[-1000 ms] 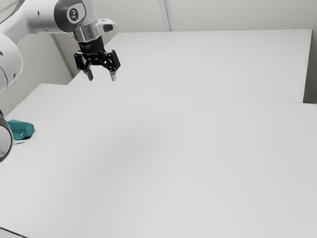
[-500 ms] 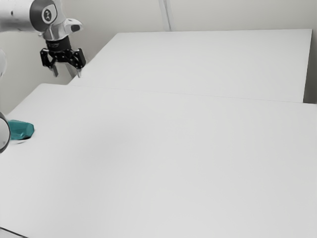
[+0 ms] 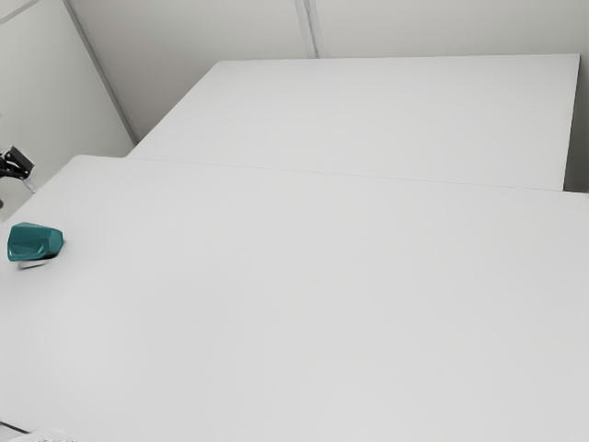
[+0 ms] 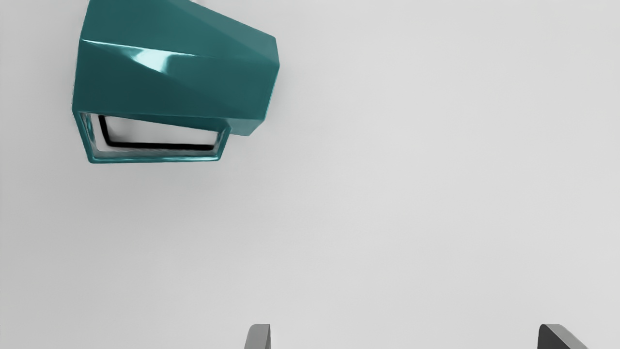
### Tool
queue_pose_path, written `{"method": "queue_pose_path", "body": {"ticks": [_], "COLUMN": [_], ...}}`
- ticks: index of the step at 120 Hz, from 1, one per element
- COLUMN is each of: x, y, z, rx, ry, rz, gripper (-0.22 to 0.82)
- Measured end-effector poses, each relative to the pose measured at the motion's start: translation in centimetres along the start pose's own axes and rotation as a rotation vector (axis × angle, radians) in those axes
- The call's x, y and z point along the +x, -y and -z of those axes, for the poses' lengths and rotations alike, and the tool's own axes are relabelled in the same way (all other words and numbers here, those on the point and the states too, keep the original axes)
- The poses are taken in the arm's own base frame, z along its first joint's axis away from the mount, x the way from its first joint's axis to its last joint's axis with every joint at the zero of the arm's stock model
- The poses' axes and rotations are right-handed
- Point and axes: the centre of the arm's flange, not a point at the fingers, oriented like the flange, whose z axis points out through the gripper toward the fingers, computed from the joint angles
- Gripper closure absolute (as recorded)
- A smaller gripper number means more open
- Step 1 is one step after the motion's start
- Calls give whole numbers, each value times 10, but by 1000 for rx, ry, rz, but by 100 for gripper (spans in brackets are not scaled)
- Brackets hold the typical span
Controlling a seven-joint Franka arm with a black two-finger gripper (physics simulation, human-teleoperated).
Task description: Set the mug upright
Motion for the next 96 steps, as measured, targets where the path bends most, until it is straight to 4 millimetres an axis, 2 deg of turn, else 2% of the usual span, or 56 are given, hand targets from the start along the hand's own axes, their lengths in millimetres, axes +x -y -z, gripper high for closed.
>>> {"method": "queue_pose_path", "body": {"ticks": [21,37,50,72,96], "x": [-1,2,10,28,37], "y": [83,115,130,137,153], "z": [-21,-42,-63,-84,-107], "rx": [-63,-80,-92,-104,-116], "ry": [-31,-53,-90,-181,-259], "rz": [-14,-74,-141,-259,-345], "gripper": [0,0,0,0,0]}}
